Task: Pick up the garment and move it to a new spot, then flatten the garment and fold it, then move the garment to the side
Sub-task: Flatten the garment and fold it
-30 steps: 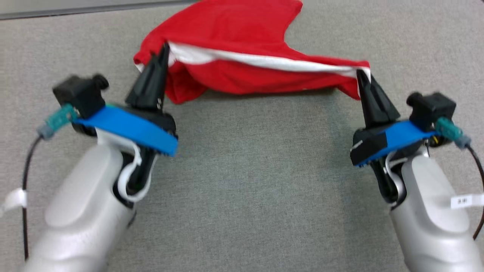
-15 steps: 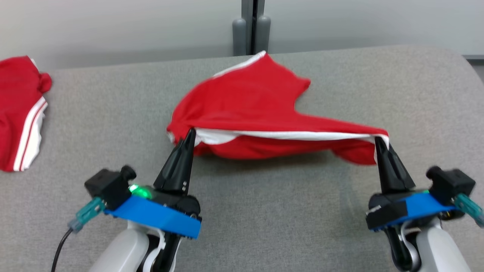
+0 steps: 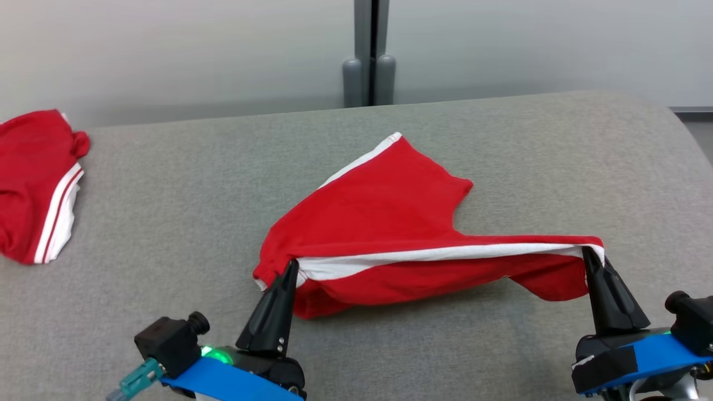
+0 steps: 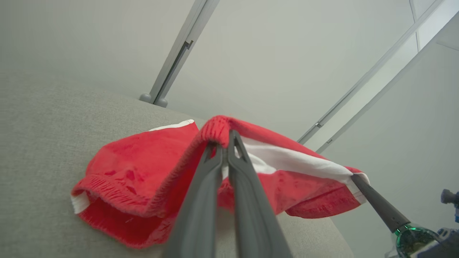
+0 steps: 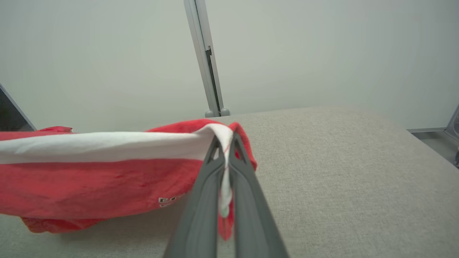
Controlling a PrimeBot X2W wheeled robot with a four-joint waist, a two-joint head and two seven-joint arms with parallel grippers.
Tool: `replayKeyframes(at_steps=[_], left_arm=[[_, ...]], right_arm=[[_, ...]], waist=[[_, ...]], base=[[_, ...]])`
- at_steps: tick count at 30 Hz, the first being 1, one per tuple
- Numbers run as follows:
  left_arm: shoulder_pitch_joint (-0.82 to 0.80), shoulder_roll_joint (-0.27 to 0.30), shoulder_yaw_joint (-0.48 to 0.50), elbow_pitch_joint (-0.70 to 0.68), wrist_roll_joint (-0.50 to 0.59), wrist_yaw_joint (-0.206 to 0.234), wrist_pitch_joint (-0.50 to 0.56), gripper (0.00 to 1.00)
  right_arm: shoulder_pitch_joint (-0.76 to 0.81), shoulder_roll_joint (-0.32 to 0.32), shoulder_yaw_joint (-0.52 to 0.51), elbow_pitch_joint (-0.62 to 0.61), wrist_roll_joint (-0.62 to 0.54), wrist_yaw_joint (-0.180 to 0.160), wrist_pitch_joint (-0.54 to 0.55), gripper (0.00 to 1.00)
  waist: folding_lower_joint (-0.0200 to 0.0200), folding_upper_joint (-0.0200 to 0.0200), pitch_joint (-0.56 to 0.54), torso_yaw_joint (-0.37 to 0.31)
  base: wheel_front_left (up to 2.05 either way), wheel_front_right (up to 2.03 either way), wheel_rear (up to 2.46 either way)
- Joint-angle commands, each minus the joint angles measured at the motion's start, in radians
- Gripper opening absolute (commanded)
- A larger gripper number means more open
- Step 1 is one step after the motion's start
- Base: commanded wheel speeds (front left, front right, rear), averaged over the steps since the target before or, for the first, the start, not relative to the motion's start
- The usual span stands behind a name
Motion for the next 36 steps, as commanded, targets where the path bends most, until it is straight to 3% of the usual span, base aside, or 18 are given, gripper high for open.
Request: replayKeyframes(at_steps=[1,6,19,29,36], left_arm=[[0.007,-0.004,0.002,0.002,-0.006,0.004,0.001,0.00],[0.015,-0.042,-0.007,0.056,-0.047,0.012,0.018,0.00],[-0.182,-0.203,0.021,0.295,-0.157,-0.009,0.059,0.00],[-0.282,-0.254,0.024,0.355,-0.198,-0.017,0.070,0.00],[-0.316,-0.269,0.015,0.366,-0.217,-0.025,0.067,0.00]], right_arm=[[0.009,0.002,-0.003,-0.003,0.000,0.000,0.004,0.00],[-0.055,-0.006,-0.008,0.042,-0.027,0.000,0.023,0.00],[-0.438,-0.227,0.143,0.303,-0.033,0.000,0.147,0.00],[-0.763,-0.325,0.314,0.540,0.029,0.000,0.192,0.00],[-0.914,-0.352,0.373,0.719,0.050,0.000,0.172,0.00]], waist=[[0.0000,0.0002,0.013,0.017],[0.0000,0.0002,0.048,0.069],[0.0000,0.0002,0.175,0.196],[0.0000,0.0002,0.273,0.253],[0.0000,0.0002,0.308,0.287]], base=[[0.00,0.00,0.00],[0.00,0.00,0.00],[0.00,0.00,0.00],[0.00,0.00,0.00],[0.00,0.00,0.00]])
